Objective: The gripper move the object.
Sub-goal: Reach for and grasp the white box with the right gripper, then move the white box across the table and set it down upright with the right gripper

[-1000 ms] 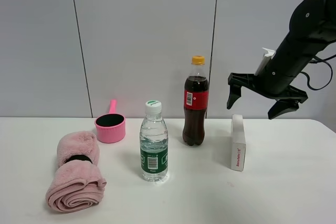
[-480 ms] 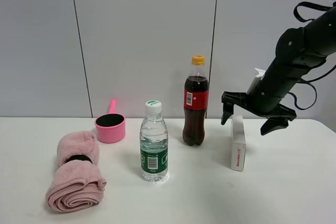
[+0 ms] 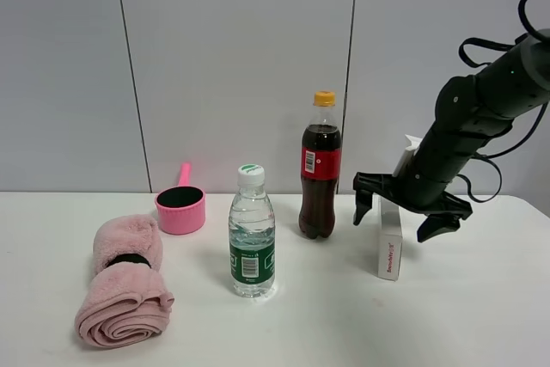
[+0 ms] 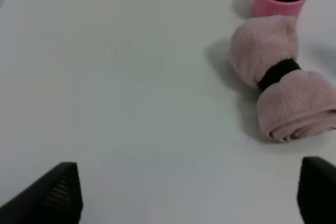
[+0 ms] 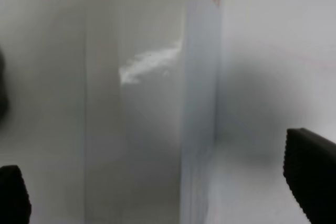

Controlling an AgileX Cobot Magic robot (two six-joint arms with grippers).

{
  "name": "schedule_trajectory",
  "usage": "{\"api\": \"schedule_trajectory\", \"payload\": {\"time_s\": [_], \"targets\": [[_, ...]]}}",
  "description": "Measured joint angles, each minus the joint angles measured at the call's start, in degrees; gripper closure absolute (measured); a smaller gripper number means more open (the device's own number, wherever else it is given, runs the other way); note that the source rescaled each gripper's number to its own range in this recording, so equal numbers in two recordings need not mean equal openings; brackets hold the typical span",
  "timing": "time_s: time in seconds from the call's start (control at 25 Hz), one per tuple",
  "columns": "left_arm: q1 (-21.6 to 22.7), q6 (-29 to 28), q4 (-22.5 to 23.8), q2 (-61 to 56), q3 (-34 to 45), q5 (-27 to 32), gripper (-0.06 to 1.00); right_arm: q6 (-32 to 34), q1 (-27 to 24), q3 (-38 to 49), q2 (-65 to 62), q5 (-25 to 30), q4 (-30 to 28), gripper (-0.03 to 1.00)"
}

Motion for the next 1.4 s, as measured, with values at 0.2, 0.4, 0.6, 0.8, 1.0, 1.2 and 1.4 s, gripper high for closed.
{"api": "schedule_trajectory", "payload": {"time_s": [0.2,0.4,0.6,0.8,1.0,1.2,1.4], "targets": [[0.0,0.0,0.0,0.0,0.0,0.0,-0.06,0.0,0.1,0.0,1.3,-0.2,0.0,-0.03],[0.0,0.0,0.0,0.0,0.0,0.0,-0.06,0.0,0.1,0.0,2.4,-0.2,-0.3,0.01],[0.0,0.0,0.0,0.0,0.0,0.0,-0.06,0.0,0.2,0.0,3.3,-0.2,-0.3,0.34],[0.0,0.0,0.0,0.0,0.0,0.0,-0.06,0.0,0.2,0.0,3.8,-0.3,-0.8,0.73],[0.0,0.0,0.0,0.0,0.0,0.0,-0.06,0.0,0.2,0.0,3.9,-0.2,-0.8,0.89],[0.0,0.0,0.0,0.0,0.0,0.0,-0.06,-0.3,0.2,0.0,3.6,0.9,-1.0,0.89],[0.0,0.0,0.0,0.0,0.0,0.0,-0.06,-0.4,0.2,0.0,-0.1,4.6,-2.1,0.93]]}}
